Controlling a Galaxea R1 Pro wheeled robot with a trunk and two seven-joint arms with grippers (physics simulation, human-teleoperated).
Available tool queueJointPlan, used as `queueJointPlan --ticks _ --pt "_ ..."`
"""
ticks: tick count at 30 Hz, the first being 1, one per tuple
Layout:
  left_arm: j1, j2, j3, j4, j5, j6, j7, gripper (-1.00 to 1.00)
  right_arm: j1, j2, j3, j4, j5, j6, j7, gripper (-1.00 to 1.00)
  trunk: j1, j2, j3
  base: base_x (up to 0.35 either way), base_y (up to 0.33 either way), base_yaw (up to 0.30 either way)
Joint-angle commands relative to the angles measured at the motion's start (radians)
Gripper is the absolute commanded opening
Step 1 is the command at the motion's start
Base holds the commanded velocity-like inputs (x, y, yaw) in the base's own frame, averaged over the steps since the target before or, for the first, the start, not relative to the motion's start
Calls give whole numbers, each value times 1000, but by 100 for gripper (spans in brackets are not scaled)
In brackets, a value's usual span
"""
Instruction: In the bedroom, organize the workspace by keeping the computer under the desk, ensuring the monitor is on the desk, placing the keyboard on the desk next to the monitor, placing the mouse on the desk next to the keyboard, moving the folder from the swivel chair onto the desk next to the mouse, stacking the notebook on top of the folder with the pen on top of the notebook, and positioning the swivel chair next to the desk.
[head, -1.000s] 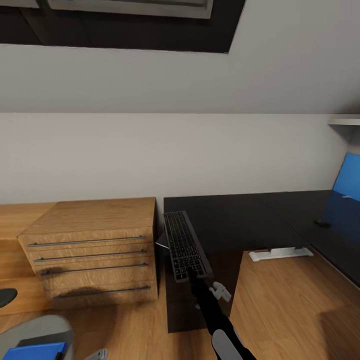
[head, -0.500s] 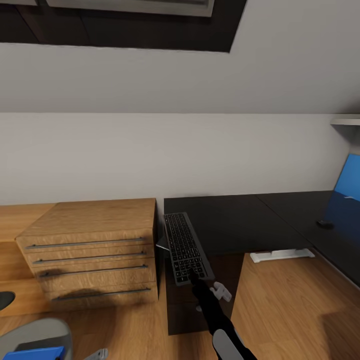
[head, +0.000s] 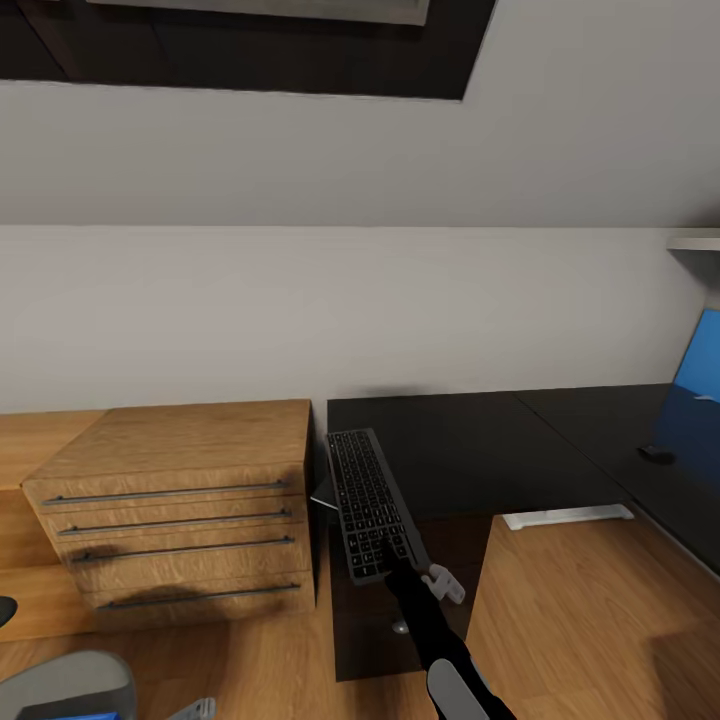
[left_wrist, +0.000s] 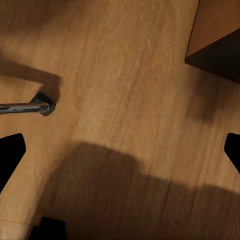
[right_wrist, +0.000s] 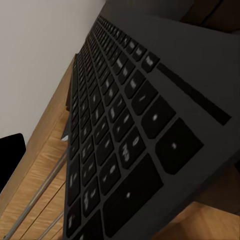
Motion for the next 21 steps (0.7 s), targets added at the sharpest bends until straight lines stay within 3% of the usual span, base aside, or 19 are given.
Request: queueJointPlan --ticks 1,13,21 --pt "0 0 -2 -1 9 6 -3 100 -1 -1 4 0 -9 -7 -2 100 0 -1 -1 5 0 0" --pt "0 0 -2 -1 10 6 -2 100 -1 1 4 4 -9 -7 -3 100 0 -1 -1 1 0 0" --pt "0 0 -2 -1 10 6 -2 100 -1 7 3 68 -11 -7 -2 100 0 -1 -1 0 0 0"
